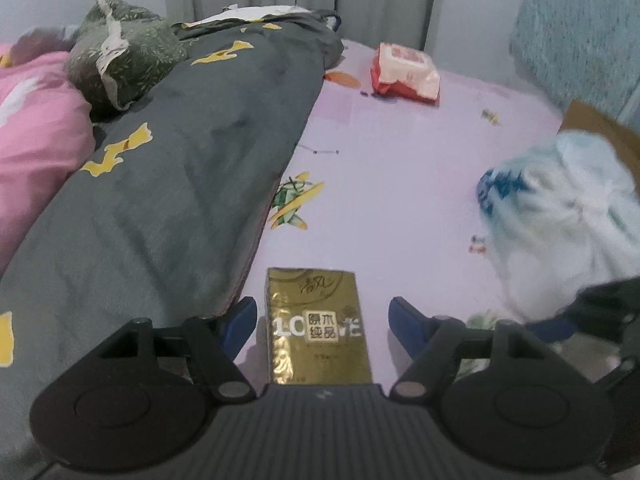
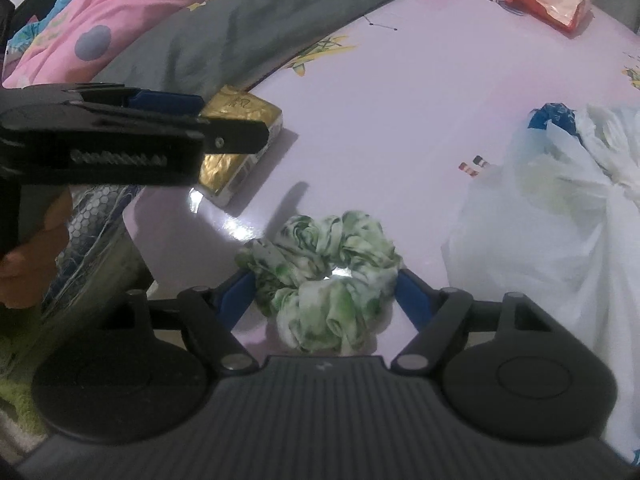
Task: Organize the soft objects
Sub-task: 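Grasp the green scrunchie with the right tool while the left tool grasps the gold tissue pack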
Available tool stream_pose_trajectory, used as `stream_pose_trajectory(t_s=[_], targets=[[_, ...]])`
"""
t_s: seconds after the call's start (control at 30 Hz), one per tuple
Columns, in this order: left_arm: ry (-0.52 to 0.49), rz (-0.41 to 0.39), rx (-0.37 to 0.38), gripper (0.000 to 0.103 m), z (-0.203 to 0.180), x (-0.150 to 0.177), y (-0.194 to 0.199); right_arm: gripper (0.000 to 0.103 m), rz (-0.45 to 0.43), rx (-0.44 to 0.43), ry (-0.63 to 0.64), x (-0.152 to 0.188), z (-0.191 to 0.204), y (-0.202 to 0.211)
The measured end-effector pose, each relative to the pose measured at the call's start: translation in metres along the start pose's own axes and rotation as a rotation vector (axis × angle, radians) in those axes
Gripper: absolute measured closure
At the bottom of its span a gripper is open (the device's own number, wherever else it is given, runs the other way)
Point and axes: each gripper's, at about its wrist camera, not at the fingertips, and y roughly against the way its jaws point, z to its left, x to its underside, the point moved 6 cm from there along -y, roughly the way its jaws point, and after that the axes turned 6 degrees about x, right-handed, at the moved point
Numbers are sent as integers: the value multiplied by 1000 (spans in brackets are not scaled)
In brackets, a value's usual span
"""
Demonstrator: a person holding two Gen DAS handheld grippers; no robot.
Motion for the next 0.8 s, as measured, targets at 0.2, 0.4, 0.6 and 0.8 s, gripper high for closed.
stream_pose_trajectory(t_s=[0.2,0.4,0.6,0.8], targets=[[-36,55,-51,35,1,10,-12,38,-47,18,21,-2,-1,-2],[-32,36,-33,47,1,8,-8,67,-66,22,-28,-6,-13,-1],[-27,2,-13,48,-1,4,2,82,-84,-38,-157,-9,-31,7],[-17,-38,2,48,-4,-5,17,82,-145,-67,-211,-19,-42,23]])
